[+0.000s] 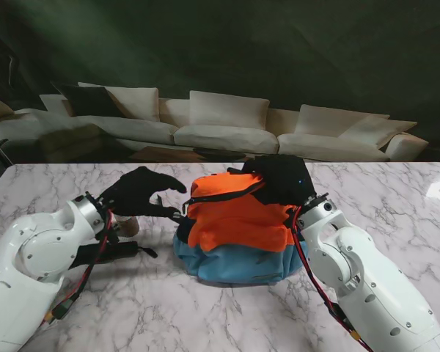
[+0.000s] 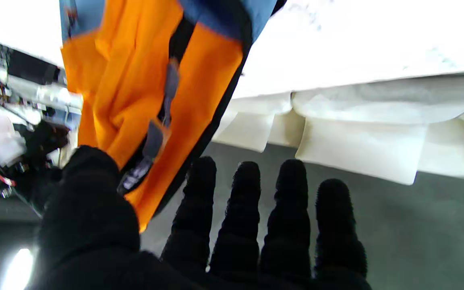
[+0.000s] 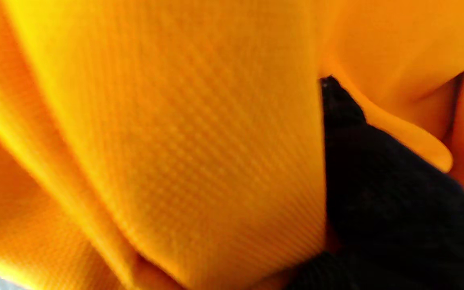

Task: Put the umbrella and water cup into the side pockets of the backpack

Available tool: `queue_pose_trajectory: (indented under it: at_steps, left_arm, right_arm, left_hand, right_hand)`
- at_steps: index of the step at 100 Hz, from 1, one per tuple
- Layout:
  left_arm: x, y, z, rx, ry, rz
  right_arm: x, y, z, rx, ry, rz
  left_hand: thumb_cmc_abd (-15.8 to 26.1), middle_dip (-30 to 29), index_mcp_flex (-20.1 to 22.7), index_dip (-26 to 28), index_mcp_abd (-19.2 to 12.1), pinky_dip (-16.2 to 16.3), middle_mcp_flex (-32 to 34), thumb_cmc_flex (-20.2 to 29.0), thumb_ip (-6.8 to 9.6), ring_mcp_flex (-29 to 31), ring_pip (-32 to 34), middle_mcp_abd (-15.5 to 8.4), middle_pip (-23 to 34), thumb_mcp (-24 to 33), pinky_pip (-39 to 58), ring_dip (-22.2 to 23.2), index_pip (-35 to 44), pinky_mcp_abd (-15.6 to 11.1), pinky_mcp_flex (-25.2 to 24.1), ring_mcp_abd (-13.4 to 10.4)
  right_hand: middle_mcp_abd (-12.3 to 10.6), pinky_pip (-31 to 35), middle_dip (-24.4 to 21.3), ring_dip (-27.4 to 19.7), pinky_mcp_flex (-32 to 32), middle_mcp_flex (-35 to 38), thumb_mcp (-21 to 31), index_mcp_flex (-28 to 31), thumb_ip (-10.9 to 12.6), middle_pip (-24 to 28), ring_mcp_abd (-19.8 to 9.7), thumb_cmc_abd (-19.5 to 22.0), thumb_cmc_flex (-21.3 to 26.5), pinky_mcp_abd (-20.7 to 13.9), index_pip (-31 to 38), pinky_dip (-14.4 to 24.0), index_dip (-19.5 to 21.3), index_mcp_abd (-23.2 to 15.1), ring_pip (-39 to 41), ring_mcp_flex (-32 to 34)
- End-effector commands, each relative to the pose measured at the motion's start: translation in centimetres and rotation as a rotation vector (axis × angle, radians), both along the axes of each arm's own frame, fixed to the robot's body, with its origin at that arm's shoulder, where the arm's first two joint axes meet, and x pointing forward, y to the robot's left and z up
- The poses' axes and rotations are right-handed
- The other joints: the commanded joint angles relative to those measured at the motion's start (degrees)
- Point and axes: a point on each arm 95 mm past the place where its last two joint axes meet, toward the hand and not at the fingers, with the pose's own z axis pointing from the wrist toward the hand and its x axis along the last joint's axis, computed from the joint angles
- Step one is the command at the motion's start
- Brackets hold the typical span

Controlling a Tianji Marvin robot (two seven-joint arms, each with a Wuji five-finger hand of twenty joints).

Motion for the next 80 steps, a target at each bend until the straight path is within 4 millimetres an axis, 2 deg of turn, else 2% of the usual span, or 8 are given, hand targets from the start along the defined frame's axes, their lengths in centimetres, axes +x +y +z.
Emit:
queue_pose_trajectory:
  at_steps: [1,11,23,27,34,43,63,80]
  left_arm:
    - [-0.5,1.1,-0.6,0.059,0.055,-0.005]
    - [-1.0,1.9,-1.4,0.109,0.120,-0.026]
    - [-1.1,1.9,-2.7,0.140,0.178,-0.032]
    - [-1.0,1.7,-3.2,0.146,0.193,-0.035]
    - [-0.7,1.1,-3.9,0.153,0.213,-0.045]
    - [-0.4,0.2,-4.6,0.153,0.236,-0.059]
    - [0.4,-1.9,-5.7,0.123,0.289,-0.069]
    - [0.6,-3.0,-5.3,0.095,0.257,-0.082]
  right_arm:
    - [0.2,0.0,0.2,0.005,0.000,-0.004]
    - [0.3,0.2,0.1,0.005,0.001,-0.001]
    - [0.3,0.5,0.1,0.007,0.005,0.009]
    - [0.3,0.6,0.1,0.007,0.007,0.011]
    - [0.3,0.8,0.0,0.007,0.013,0.015]
    - [0.3,0.9,-0.2,0.004,0.019,0.018]
    - [0.3,1.1,-0.3,0.008,0.033,0.021]
    - [0.2,1.1,-0.4,0.006,0.040,0.020]
  left_hand:
    - [0.88,4.11,2.95,3.38,-2.47,3.82,1.86,-4.09,-0.83,-0.56,3.50,-0.79,2.84,-1.70,2.99,4.93,3.66,0.96,-0.69,-0.68]
    - [0.56,8.16,6.05,6.58,-2.62,7.75,1.69,-5.73,-0.91,0.48,7.76,-0.04,4.91,-1.67,7.91,12.02,8.71,3.65,1.95,0.35]
    - [1.19,8.38,9.26,8.38,-0.73,9.53,0.39,-5.05,-0.87,3.15,12.06,0.21,3.66,-1.60,12.81,17.41,13.82,3.70,4.63,0.17]
    - [1.90,6.70,9.75,6.69,-0.85,9.25,0.28,-4.77,-0.90,3.37,12.00,-0.36,2.17,-1.63,13.36,17.45,12.82,3.53,4.77,0.32]
    - [2.66,0.99,10.00,-0.47,-1.84,8.30,0.73,-4.31,-0.88,4.00,11.32,-2.08,-1.14,-1.65,13.82,16.01,6.63,3.24,4.86,0.47]
    - [3.13,-1.64,9.85,-3.48,-1.87,7.75,1.41,-3.64,-0.84,4.52,10.40,-3.82,-2.08,-1.62,13.51,14.50,3.73,2.94,4.64,0.42]
    - [4.74,-5.11,8.57,-6.61,-1.49,6.89,0.92,-1.64,-0.86,4.44,7.86,-5.15,-3.09,-1.67,12.40,11.09,-0.07,2.16,3.71,0.38]
    - [5.04,-6.78,6.00,-8.09,-1.70,6.82,-1.05,-0.05,-0.72,4.34,7.07,-6.53,-3.82,-1.47,12.55,9.79,-2.74,1.63,3.97,-0.03]
  right_hand:
    - [-2.13,0.13,0.35,0.24,0.43,0.30,6.24,3.48,3.07,1.74,-4.41,9.67,6.53,-3.60,6.81,0.87,3.98,-10.40,0.85,2.21]
    - [-2.11,-0.44,0.04,0.13,0.26,0.23,6.15,3.36,3.07,1.46,-4.35,9.74,6.61,-3.46,6.88,0.75,3.82,-10.19,0.20,2.19]
    - [-2.06,-1.06,-0.23,0.03,0.24,0.13,6.07,3.18,3.08,1.27,-4.34,9.89,6.71,-3.13,7.01,0.60,3.73,-10.01,-0.45,2.17]
    - [-2.09,-1.23,-0.27,0.01,0.20,0.09,6.05,3.14,3.09,1.25,-4.34,9.94,6.79,-3.05,7.05,0.56,3.72,-9.96,-0.64,2.18]
    - [-2.07,-1.50,-0.31,0.00,0.20,0.02,5.96,3.07,3.10,1.25,-4.34,10.13,6.88,-2.86,7.21,0.51,3.78,-9.95,-0.93,2.20]
    - [-1.95,-1.61,-0.30,0.05,0.23,-0.09,5.86,2.98,3.13,1.27,-4.33,10.31,7.00,-2.78,7.26,0.51,3.80,-9.86,-1.07,2.27]
    - [-1.85,-1.87,-0.35,0.13,0.32,-0.18,5.70,2.77,3.16,1.25,-4.29,10.41,7.05,-2.65,7.39,0.47,3.90,-9.82,-1.19,2.32]
    - [-1.82,-2.00,-0.38,0.22,0.32,-0.16,5.65,2.77,3.21,1.22,-4.32,10.49,7.12,-2.48,7.44,0.47,3.91,-9.76,-1.25,2.32]
